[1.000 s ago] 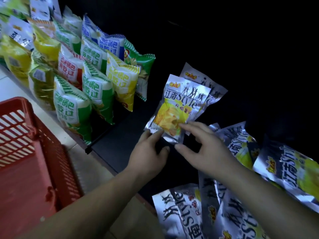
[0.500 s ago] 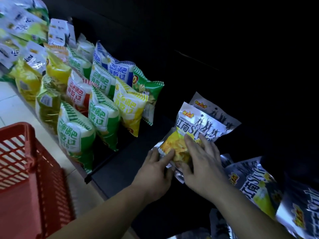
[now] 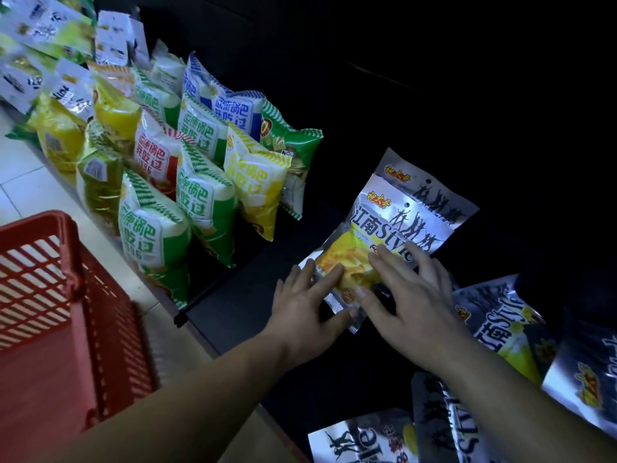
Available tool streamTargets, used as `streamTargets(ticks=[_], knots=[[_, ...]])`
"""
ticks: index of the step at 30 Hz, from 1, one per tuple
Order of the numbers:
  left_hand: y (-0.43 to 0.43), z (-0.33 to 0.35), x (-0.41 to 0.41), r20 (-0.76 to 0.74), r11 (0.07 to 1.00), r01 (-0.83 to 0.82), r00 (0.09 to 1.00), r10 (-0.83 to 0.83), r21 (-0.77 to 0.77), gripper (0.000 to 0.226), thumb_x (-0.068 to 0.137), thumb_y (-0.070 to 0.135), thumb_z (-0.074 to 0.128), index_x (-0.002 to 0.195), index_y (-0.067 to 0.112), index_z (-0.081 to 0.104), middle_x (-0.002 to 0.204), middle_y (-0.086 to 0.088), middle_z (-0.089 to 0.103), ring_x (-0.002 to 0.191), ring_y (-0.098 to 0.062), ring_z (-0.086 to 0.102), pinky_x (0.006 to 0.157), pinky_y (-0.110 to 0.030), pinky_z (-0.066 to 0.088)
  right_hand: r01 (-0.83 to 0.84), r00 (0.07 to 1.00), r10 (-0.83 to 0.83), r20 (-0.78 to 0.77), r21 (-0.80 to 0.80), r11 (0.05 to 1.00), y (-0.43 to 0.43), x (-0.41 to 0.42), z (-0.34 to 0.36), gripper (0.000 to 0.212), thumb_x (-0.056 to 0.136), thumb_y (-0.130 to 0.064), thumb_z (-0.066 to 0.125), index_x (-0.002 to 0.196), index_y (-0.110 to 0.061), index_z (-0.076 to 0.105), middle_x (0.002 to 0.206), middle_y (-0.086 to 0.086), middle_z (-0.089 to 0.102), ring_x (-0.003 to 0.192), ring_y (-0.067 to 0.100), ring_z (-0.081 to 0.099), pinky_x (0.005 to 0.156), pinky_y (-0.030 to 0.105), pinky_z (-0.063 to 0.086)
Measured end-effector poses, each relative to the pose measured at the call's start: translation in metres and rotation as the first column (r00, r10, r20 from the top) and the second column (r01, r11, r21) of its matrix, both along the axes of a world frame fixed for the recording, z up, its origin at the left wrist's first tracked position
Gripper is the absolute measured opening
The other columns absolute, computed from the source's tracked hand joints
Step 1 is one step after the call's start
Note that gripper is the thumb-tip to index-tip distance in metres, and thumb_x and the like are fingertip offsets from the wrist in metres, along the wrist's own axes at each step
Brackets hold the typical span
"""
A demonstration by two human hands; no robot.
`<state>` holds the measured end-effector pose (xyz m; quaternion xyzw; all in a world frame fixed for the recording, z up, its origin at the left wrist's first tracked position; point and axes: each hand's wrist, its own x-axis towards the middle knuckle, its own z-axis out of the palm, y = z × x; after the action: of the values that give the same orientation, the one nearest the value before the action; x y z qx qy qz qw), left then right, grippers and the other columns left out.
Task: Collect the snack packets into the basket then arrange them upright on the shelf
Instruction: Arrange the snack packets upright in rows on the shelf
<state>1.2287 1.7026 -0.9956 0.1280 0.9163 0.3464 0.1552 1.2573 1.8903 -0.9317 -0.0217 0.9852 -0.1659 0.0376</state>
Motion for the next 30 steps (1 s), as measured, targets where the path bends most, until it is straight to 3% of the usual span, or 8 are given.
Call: streamTargets(ticks=[6, 12, 14, 17, 21, 24, 27, 30], knots=[[-0.001, -0.006, 0.003, -0.077, 0.990, -0.072, 0.994, 0.082, 0.125, 0.084, 0.076, 0.080, 0.044, 0.153, 0.047, 0.033, 0.169, -0.006, 0.018, 0.157, -0.024, 0.005, 0.126, -0.051, 0.011, -0.043, 0.997, 0.040, -0.072, -0.037, 0.998, 0.001, 0.003, 0.004, 0.069, 0.092, -0.072, 0.023, 0.154, -0.043, 0.034, 0.165, -0.023, 0.016, 0.144, -0.004, -0.029, 0.125, 0.044, -0.004], [-0.008, 0.010, 0.036, -0.048, 0.948, -0.186, 0.978, 0.205, 0.258, 0.060, 0.091, 0.042, 0.070, 0.147, 0.041, 0.048, 0.160, 0.008, 0.032, 0.152, -0.008, 0.022, 0.122, -0.029, 0.025, -0.054, 0.990, 0.039, -0.136, -0.106, 0.993, 0.000, 0.018, 0.024, 0.066, 0.092, -0.067, 0.034, 0.147, -0.035, 0.049, 0.161, -0.015, 0.032, 0.150, 0.001, -0.005, 0.123, 0.040, 0.005], [-0.010, 0.018, 0.054, -0.059, 0.960, -0.129, 0.987, 0.147, 0.248, 0.043, 0.092, 0.043, 0.065, 0.135, 0.039, 0.060, 0.143, 0.016, 0.052, 0.135, -0.003, 0.046, 0.114, -0.030, 0.040, -0.063, 0.991, 0.049, -0.125, -0.107, 0.992, 0.005, 0.035, 0.035, 0.062, 0.092, -0.063, 0.038, 0.142, -0.029, 0.057, 0.152, -0.009, 0.046, 0.149, 0.012, 0.017, 0.123, 0.041, 0.019], [-0.010, 0.036, 0.084, 0.165, 0.976, 0.027, 0.984, -0.064, 0.218, 0.044, 0.083, 0.059, 0.066, 0.121, 0.036, 0.066, 0.107, 0.021, 0.071, 0.100, 0.003, 0.066, 0.090, -0.032, 0.055, -0.021, 0.998, 0.014, -0.059, -0.121, 0.992, 0.014, 0.073, 0.056, 0.049, 0.094, -0.051, 0.048, 0.133, -0.026, 0.064, 0.130, -0.012, 0.058, 0.129, 0.013, 0.046, 0.106, 0.037, 0.044], [-0.006, 0.037, 0.118, 0.163, 0.958, 0.280, 0.950, -0.266, -0.069, 0.073, 0.063, 0.078, 0.063, 0.126, 0.043, 0.056, 0.100, 0.020, 0.071, 0.098, -0.010, 0.067, 0.092, -0.038, 0.052, 0.055, 0.992, -0.030, 0.124, -0.198, 0.979, 0.012, 0.141, 0.058, 0.041, 0.097, -0.046, 0.058, 0.138, -0.039, 0.056, 0.131, -0.028, 0.048, 0.124, -0.002, 0.044, 0.102, 0.023, 0.042], [-0.005, 0.034, 0.126, 0.271, 0.981, 0.180, 0.943, -0.192, 0.070, 0.054, 0.068, 0.048, 0.071, 0.121, 0.043, 0.059, 0.095, 0.016, 0.073, 0.088, -0.014, 0.071, 0.079, -0.044, 0.058, 0.120, 0.961, -0.014, 0.275, -0.371, 0.921, 0.004, 0.169, 0.039, 0.052, 0.095, -0.054, 0.057, 0.145, -0.053, 0.042, 0.137, -0.039, 0.040, 0.121, -0.006, 0.047, 0.105, 0.027, 0.044], [-0.009, 0.035, 0.123, 0.332, 0.969, -0.006, 0.940, -0.079, 0.247, 0.039, 0.079, 0.009, 0.079, 0.109, 0.031, 0.068, 0.091, 0.005, 0.076, 0.080, -0.016, 0.074, 0.073, -0.044, 0.062, -0.050, 0.978, 0.089, 0.191, -0.200, 0.978, 0.014, 0.170, 0.018, 0.060, 0.096, -0.061, 0.048, 0.152, -0.052, 0.030, 0.139, -0.031, 0.046, 0.130, -0.004, 0.041, 0.108, 0.032, 0.042], [-0.019, 0.048, 0.110, 0.351, 0.947, -0.107, 0.936, -0.007, 0.304, 0.043, 0.081, 0.000, 0.078, 0.110, 0.031, 0.070, 0.095, 0.006, 0.078, 0.081, -0.013, 0.075, 0.071, -0.036, 0.062, -0.094, 0.977, 0.113, 0.180, -0.111, 0.989, 0.026, 0.161, 0.013, 0.062, 0.095, -0.066, 0.039, 0.154, -0.049, 0.028, 0.146, -0.027, 0.045, 0.136, -0.004, 0.035, 0.108, 0.029, 0.040]])
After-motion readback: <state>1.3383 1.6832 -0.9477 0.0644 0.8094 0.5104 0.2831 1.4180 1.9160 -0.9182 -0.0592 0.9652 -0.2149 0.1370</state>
